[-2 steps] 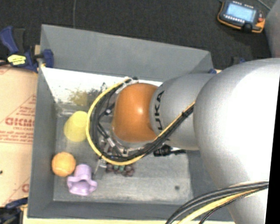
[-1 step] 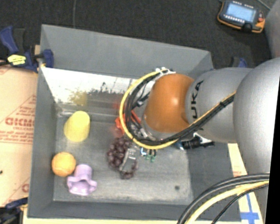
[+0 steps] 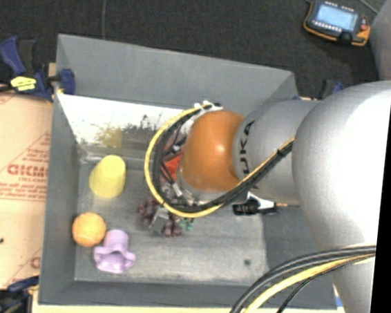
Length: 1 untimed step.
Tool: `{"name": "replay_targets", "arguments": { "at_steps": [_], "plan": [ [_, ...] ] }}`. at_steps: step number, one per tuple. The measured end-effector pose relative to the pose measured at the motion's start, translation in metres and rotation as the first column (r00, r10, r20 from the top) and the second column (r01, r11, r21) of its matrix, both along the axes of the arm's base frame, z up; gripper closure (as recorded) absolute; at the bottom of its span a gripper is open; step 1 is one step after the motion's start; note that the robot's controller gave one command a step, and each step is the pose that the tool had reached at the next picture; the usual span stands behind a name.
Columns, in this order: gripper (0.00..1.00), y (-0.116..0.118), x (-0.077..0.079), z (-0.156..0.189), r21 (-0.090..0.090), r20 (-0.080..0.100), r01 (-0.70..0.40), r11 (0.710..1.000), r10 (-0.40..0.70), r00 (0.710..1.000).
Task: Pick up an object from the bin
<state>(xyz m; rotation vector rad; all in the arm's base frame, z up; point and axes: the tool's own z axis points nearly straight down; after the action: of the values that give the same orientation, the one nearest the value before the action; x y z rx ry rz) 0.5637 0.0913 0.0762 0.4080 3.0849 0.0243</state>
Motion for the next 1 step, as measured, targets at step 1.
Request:
{"name": "replay_targets", "arguments": {
  "at_steps": [1],
  "plan": [
    [1.00,0.0000,0.0000,0.0000,0.000,0.000,0.001,1.000,-0.001,1.000]
  ]
}}
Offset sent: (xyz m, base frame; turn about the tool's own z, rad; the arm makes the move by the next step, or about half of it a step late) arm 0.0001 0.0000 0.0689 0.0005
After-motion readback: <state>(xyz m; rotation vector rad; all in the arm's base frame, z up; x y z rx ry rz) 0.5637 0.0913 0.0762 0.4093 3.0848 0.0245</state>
